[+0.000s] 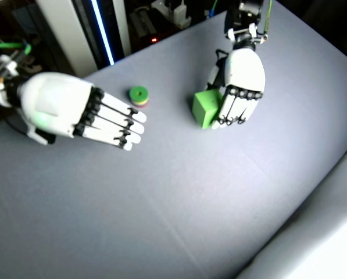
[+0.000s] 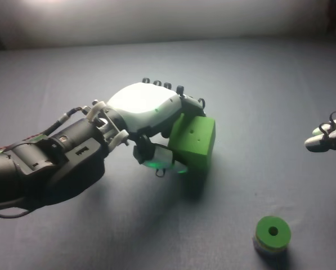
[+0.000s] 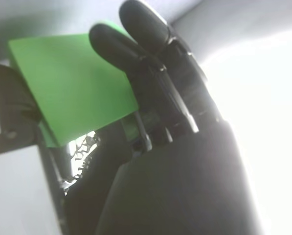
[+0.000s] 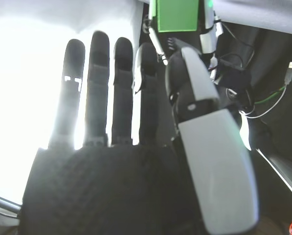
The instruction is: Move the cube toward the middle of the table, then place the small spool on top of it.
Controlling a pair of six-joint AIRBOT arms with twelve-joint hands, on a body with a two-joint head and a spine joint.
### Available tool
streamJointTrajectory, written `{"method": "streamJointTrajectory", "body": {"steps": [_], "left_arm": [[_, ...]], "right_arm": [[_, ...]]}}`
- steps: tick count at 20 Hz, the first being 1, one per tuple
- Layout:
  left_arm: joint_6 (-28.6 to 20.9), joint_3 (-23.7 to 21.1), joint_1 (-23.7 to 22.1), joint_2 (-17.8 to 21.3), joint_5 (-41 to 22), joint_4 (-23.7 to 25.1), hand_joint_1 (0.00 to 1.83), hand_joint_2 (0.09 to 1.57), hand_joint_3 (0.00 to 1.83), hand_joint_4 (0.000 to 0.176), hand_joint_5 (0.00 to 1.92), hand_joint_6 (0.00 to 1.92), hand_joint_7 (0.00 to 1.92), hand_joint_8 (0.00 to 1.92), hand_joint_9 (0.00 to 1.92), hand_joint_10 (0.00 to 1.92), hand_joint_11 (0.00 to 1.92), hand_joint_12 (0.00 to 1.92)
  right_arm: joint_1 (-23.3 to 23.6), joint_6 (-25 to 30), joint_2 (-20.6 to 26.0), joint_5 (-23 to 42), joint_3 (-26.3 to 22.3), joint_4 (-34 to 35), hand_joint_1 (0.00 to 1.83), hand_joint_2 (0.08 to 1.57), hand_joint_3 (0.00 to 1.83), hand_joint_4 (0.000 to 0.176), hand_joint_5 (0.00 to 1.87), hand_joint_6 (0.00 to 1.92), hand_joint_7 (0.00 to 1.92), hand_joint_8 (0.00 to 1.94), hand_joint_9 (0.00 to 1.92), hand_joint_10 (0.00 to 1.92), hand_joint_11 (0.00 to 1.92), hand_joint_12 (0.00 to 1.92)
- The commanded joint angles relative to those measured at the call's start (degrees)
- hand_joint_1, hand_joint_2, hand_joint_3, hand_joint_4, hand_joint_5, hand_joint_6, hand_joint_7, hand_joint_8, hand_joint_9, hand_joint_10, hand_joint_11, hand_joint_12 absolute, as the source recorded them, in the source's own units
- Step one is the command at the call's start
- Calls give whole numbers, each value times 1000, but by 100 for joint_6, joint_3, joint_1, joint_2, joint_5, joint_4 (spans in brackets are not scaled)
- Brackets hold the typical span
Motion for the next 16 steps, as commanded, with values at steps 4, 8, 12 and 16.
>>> {"method": "streamJointTrajectory", "body": {"steps": [4, 8, 12, 16], "left_arm": [[-14, 14, -39, 12, -563, 50, 1145, 973, 0, 0, 888, 55, 905, 293, 816, 668, 507, 1412], [-14, -84, -40, 120, -680, 87, 1069, 913, 0, 61, 346, 5, 212, 0, 128, 5, 2, 643], [-13, -175, -64, 223, -838, 116, 1065, 877, 0, 132, 201, 0, 92, 1, 75, 3, 0, 601], [-13, -403, 1, 466, -1148, 126, 1012, 880, 0, 176, 140, 0, 64, 0, 94, 3, 0, 692]], "right_arm": [[67, 36, -10, 688, 19, 63, 1031, 1257, 0, 0, 727, 1358, 1058, 33, 1072, 90, 595, 1196], [67, 36, -10, 679, 18, 63, 1075, 1227, 0, 0, 780, 1276, 1128, 2, 1134, 24, 653, 1074], [71, 42, -10, 667, 17, 53, 1089, 1216, 0, 0, 797, 1250, 1138, 3, 1145, 16, 633, 1144], [116, 62, -10, 655, 14, -12, 1075, 1220, 2, 0, 790, 1262, 1131, 2, 1151, 9, 653, 1143]]}}
